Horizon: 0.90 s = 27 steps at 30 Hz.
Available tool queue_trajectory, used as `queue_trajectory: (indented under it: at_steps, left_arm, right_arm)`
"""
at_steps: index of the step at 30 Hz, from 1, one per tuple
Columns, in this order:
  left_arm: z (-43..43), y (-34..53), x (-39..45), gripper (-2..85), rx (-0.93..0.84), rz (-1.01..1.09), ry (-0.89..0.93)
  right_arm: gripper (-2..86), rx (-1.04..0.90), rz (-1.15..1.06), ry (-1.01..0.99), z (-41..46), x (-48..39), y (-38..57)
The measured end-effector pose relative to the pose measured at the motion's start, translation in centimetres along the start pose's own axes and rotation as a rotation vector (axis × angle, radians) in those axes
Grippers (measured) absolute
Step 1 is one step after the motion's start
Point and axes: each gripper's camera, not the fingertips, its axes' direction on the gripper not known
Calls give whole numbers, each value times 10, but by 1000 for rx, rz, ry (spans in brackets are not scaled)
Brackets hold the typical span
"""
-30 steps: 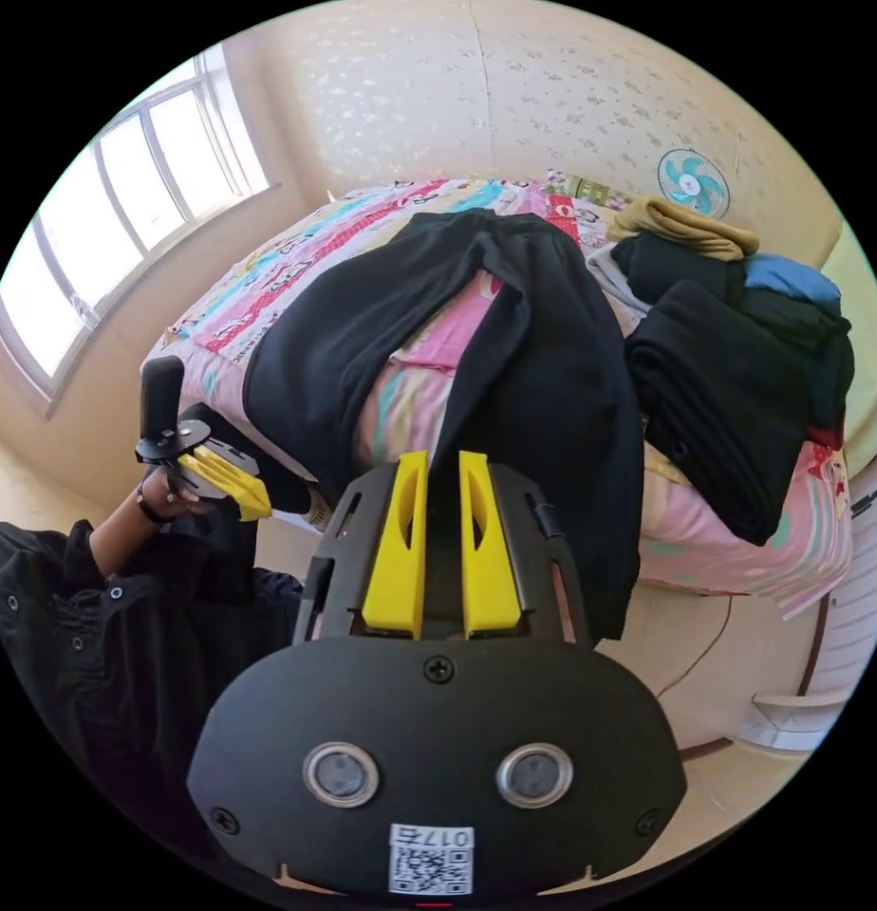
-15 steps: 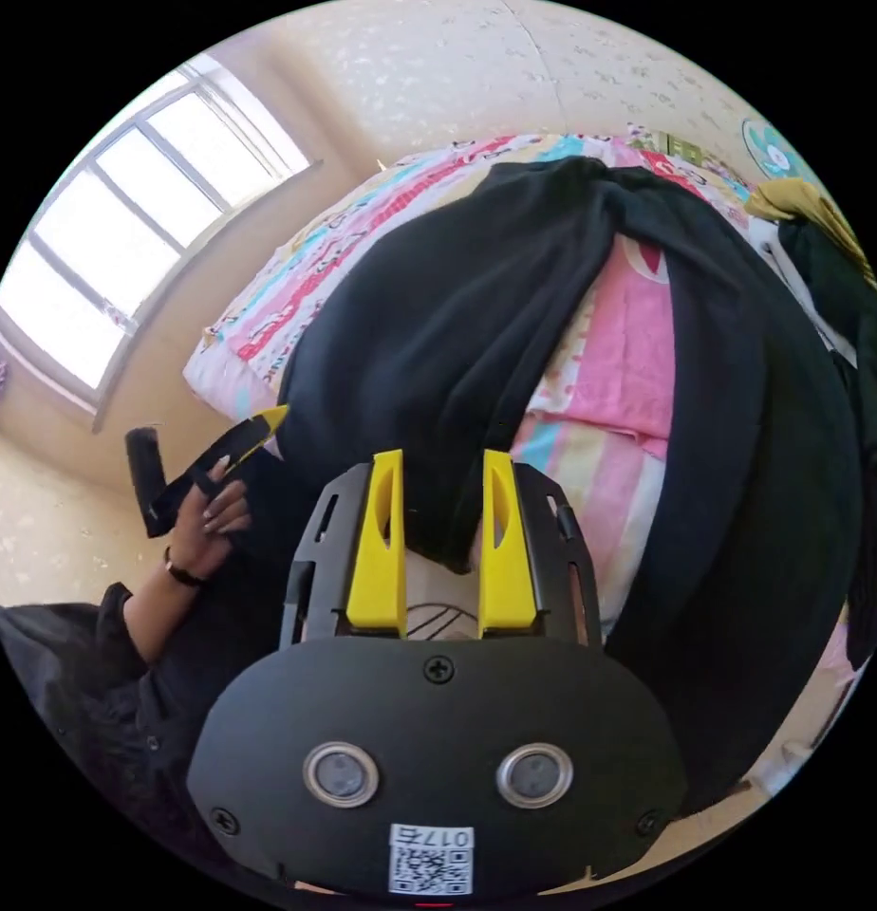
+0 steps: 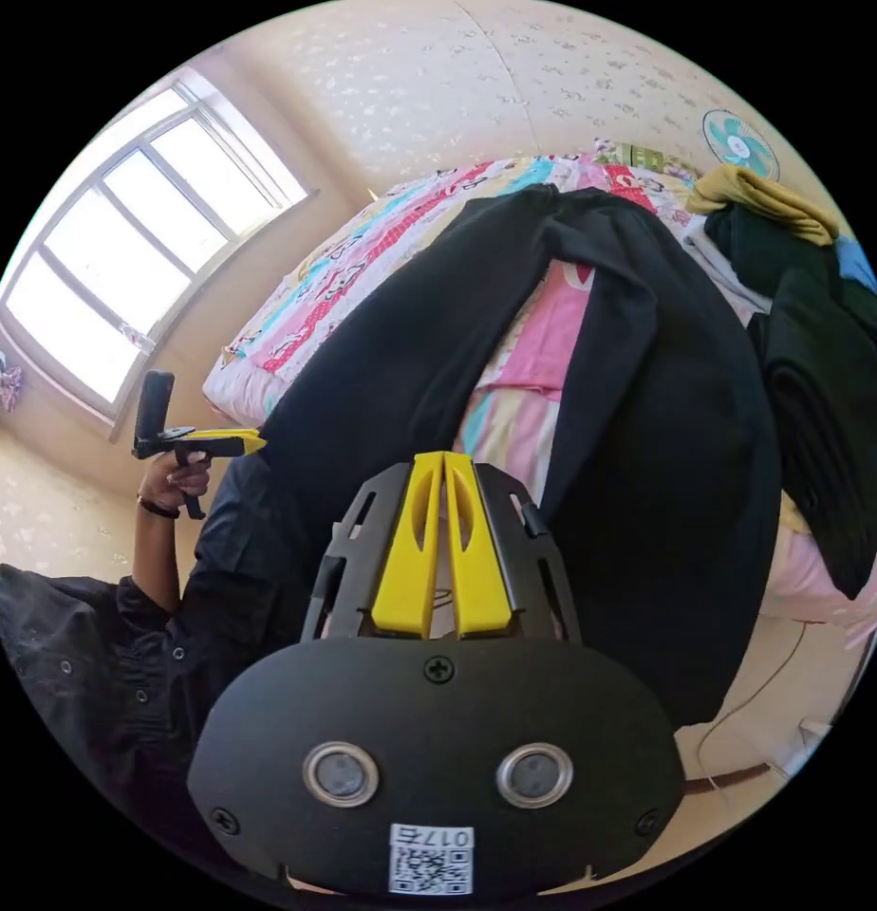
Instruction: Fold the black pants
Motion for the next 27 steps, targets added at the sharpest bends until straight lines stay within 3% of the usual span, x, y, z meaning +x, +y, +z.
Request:
queue_trajectory:
  at_steps: [1,4,8,12,15,19,22,24,26,27]
  left_arm:
    - [7,1,-13,5,-13,-42,47]
    - [-12,20,-37,15,252,-129,130]
    - [-18,43,-40,49,582,-151,14]
    - [-2,-4,-23,62,542,-58,-2]
    - [4,-52,3,59,667,28,-189]
    - [53,-163,-5,47,640,73,-249]
    - [91,-223,-14,31,709,37,-575]
    - [108,-260,-21,11,732,75,-539]
    - [146,-325,-41,32,607,97,-360]
    - [160,-342,-49,43,552,56,-353]
  right_arm:
    - [43,-12,-5,9,5,-1,-6]
    - [91,-34,-79,88,21,-19,-36]
    - [108,-5,-245,217,44,-49,-81]
    - [108,-191,-348,287,83,-48,-153]
    - [135,-470,-362,240,157,-29,-194]
    - [142,-541,-354,200,178,-23,-221]
    - [143,-548,-361,237,190,-29,-228]
    - [143,-517,-337,240,195,-28,-232]
    - [143,-487,-315,225,197,-25,-234]
    - [143,-469,-313,215,197,-23,-235]
